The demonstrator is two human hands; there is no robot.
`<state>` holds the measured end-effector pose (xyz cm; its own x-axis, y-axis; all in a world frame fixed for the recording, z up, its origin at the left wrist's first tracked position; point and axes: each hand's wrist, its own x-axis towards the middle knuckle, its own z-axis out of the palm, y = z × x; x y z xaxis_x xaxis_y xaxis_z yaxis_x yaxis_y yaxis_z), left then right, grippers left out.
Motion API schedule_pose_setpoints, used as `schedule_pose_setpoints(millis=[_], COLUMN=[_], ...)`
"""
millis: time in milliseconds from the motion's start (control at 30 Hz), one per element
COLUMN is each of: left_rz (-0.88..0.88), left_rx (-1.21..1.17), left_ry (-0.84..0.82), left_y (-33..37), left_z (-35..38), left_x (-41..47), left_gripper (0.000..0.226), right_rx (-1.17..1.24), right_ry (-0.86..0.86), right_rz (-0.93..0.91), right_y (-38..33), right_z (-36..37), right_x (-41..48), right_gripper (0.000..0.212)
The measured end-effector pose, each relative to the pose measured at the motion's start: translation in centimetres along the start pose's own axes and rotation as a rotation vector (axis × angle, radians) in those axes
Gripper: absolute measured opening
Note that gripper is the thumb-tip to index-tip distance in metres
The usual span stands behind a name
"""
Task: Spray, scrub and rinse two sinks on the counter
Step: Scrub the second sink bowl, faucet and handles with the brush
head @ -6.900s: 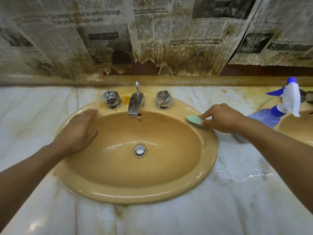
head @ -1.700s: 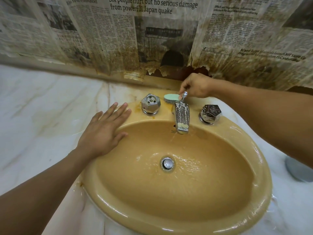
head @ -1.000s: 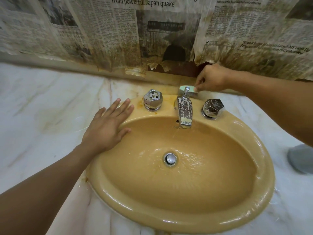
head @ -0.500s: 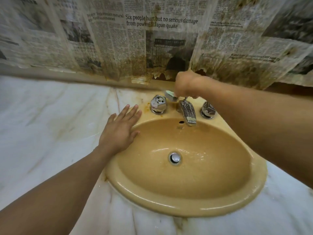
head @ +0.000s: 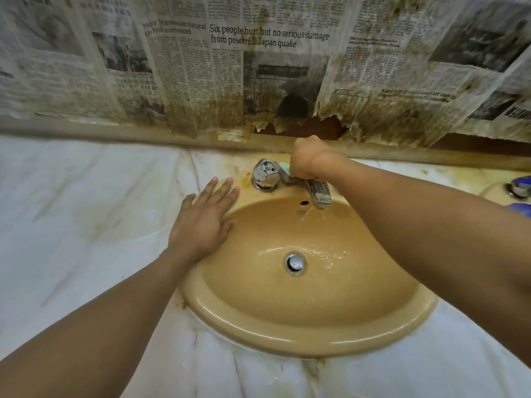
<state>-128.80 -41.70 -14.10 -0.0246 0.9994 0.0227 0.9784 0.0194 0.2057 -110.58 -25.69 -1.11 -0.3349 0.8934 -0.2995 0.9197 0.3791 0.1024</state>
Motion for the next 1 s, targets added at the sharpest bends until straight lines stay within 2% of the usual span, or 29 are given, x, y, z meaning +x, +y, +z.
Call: schedule_pose_setpoints(millis=[67, 133, 200, 367, 500, 667, 733, 833, 900, 1000], left_rz=[0.006, 0.009, 0.009, 0.007, 0.003, 0.0, -0.003, -0.005, 0.0, 0.0], left_rx=[-0.007, -0.01, -0.012, -0.024, -0.058, -0.066, -0.074, -0.086, -0.089, -0.095], left_ry=[0.01, 0.005, 0.006, 0.006, 0.029, 0.035, 0.04, 0.045, 0.047, 0.048], left_y=[-0.1, -0.1, -0.2, -0.1, -0.2, -0.2, -0.2, -0.1, -0.2, -0.4], left_z=[0.1, 0.0, 0.0, 0.0, 0.1, 0.2, 0.2, 0.2, 0.3, 0.5], left_x=[0.1, 0.1, 0.1, 0.2, 0.3, 0.4, 0.4, 0.4, 0.4, 0.5], left_gripper=[0.072, 0.073, 0.073, 0.074, 0.074, 0.073, 0.073, 0.073, 0.072, 0.072], right_rx=[0.044, 0.03, -0.002, -0.024, 0.044, -0.06, -0.085, -0.082, -0.089, -0.194], right_ry=[0.01, -0.019, -0.066, -0.052, 0.009, -0.093, -0.109, -0.023, 0.003, -0.038], right_rz=[0.016, -0.001, -0.011, -0.024, 0.0, -0.088, -0.093, -0.072, -0.058, -0.102], right_y=[-0.2, 0.0, 0.3, 0.4, 0.1, 1.0, 0.9, 0.2, -0.6, -1.1], right_z=[-0.1, 0.1, 0.2, -0.2, -0.6, 0.4, 0.3, -0.7, -1.5, -2.2], right_x=[0.2, 0.3, -0.2, -0.2, 0.3, -0.3, -0.5, -0.1, 0.6, 1.3], right_gripper=[0.021, 0.011, 0.023, 0.023, 0.01, 0.025, 0.023, 0.012, 0.029, 0.033])
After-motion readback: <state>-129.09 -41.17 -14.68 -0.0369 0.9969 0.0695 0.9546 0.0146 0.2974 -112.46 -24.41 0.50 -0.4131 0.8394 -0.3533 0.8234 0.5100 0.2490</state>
